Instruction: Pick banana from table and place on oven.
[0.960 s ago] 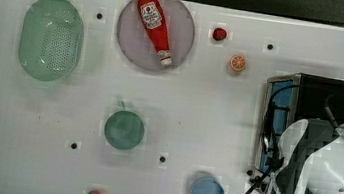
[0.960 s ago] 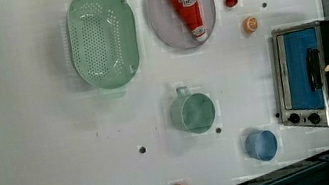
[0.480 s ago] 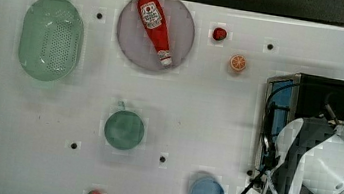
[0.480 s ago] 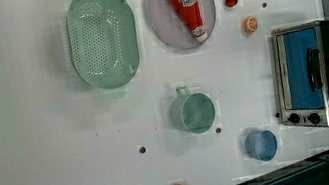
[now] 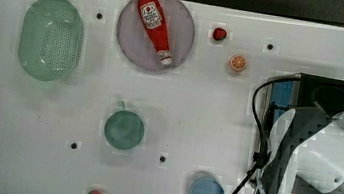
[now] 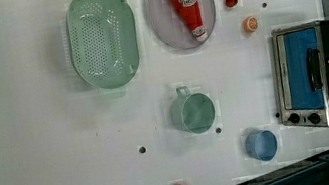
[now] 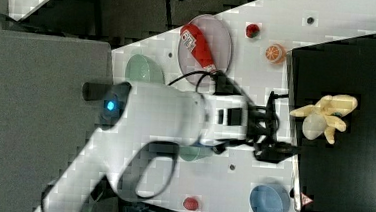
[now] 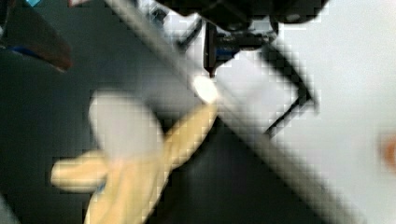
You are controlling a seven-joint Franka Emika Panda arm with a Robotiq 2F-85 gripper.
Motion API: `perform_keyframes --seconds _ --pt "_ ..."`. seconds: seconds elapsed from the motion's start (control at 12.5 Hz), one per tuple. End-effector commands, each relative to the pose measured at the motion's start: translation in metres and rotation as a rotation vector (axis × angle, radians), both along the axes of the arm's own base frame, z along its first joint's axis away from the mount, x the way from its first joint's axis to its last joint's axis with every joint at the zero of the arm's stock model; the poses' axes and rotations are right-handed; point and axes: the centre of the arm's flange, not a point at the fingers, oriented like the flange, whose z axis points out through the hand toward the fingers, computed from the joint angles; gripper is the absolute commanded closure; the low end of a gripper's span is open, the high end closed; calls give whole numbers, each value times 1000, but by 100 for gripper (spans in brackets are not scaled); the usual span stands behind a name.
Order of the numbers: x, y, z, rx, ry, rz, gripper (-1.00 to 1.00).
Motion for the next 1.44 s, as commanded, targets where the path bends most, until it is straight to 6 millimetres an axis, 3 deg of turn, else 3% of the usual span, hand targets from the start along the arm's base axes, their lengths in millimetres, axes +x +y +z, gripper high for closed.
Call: perform_keyframes --seconds 0.08,0.32,0.48,0.64,0.88,1.44 --pt "34 100 98 106 -38 216 -100" --pt "56 211 173 82 -190 106 -100" --pt "52 274 200 77 -246 3 -100" --pt "42 316 212 75 -260 -56 -100" --pt "25 322 214 73 -186 -63 -100" --pt "28 323 207 72 -171 -64 -100"
